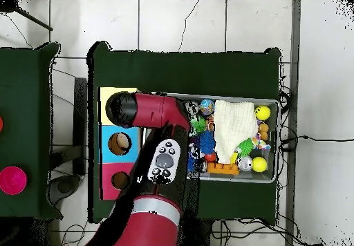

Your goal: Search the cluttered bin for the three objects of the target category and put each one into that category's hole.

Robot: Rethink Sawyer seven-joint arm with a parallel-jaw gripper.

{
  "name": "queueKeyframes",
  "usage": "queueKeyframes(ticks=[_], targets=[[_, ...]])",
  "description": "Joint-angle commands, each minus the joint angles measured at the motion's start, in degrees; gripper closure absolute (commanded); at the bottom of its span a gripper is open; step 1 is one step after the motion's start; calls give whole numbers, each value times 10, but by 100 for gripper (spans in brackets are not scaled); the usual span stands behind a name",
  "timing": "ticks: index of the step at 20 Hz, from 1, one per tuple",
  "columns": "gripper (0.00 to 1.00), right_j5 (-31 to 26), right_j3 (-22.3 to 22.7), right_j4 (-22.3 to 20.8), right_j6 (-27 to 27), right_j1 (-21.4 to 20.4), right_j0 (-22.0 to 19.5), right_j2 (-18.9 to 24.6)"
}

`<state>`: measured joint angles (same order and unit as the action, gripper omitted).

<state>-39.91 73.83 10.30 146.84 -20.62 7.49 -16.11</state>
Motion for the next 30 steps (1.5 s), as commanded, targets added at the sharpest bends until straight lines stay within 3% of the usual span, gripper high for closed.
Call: queueKeyframes(ticks=[1,8,19,20,30], targets=[[0,4,69,12,49,8,-31,49],[0,-13,87,11,41,-16,-37,47],[0,24,91,-2,21,2,-57,59],[100,25,92,-3,21,2,-57,60],[100,39,75,-12,44,11,-34,36]])
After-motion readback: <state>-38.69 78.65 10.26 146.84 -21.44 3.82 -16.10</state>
